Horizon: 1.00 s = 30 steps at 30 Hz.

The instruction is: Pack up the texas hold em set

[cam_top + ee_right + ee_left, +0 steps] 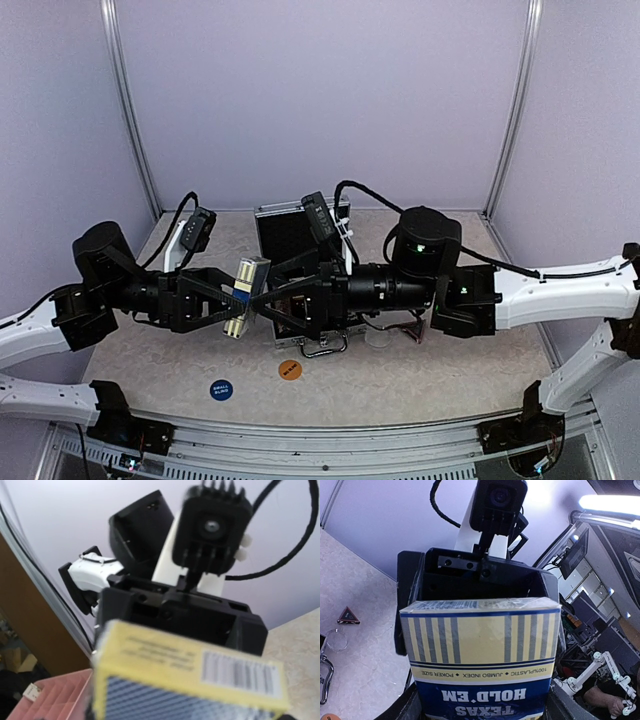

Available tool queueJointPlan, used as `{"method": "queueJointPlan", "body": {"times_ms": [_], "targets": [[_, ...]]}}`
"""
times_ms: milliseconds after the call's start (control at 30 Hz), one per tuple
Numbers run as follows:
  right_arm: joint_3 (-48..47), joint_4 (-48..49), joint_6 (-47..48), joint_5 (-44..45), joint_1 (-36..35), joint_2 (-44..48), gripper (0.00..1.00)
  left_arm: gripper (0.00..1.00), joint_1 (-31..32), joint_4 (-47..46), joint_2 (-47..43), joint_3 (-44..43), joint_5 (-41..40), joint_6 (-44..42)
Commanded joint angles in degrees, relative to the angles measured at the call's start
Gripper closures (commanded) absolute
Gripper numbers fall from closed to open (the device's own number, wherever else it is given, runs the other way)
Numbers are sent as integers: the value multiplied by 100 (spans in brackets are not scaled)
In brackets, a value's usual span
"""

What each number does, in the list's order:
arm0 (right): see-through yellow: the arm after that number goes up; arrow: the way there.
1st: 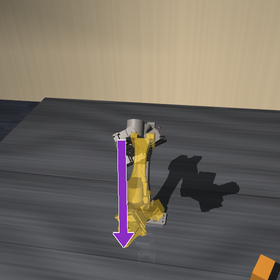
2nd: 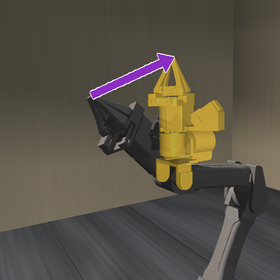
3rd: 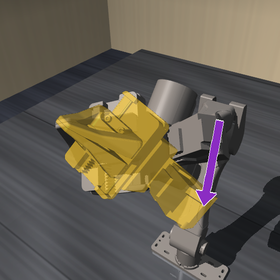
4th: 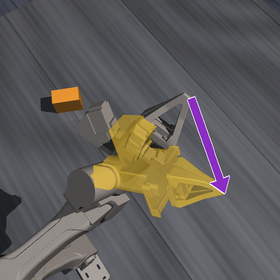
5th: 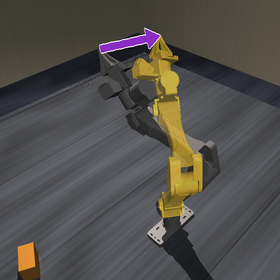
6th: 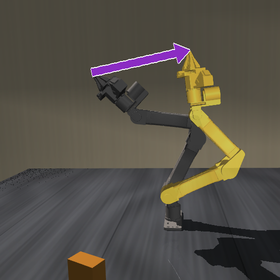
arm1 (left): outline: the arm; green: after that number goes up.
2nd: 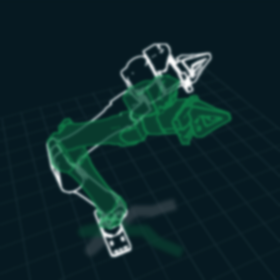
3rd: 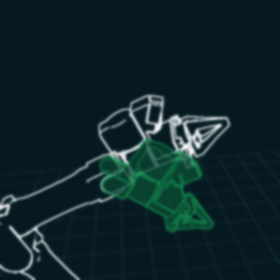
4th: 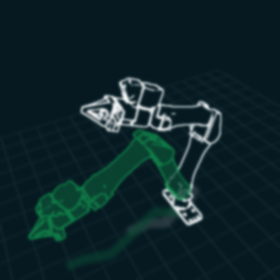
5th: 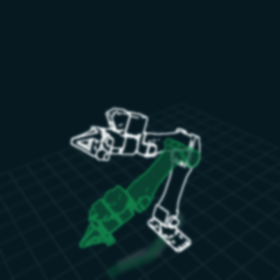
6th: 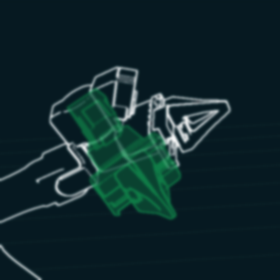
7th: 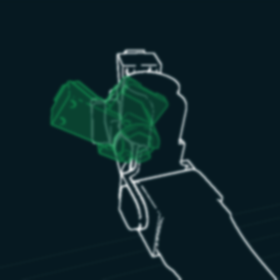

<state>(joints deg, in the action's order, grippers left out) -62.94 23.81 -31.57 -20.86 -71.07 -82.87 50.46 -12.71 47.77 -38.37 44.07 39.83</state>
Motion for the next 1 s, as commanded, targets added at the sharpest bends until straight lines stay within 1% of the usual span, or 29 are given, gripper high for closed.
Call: {"method": "queueJointPlan", "body": {"times_ms": [0,200,333,567,667,767,867,967], "targets": [[-245,526,-387,-3,32,-194,0,41,75,-373,-16,13,-129,-46],[-481,291,-305,204,21,-311,2,41,78,-359,-16,55,-278,-66],[-505,352,-341,144,23,-405,10,41,78,-355,28,94,-309,-80],[-529,443,-402,104,23,-484,18,41,87,-355,22,93,-348,-114],[-481,538,-452,132,23,-501,24,41,87,-351,7,117,-382,-117],[-444,634,-496,140,22,-506,33,40,87,-346,-17,151,-406,-116],[-451,637,-478,142,25,-478,41,35,87,-329,-51,201,-459,-107],[-477,449,-348,222,27,-392,42,25,87,-288,-115,240,-538,-99]]}}
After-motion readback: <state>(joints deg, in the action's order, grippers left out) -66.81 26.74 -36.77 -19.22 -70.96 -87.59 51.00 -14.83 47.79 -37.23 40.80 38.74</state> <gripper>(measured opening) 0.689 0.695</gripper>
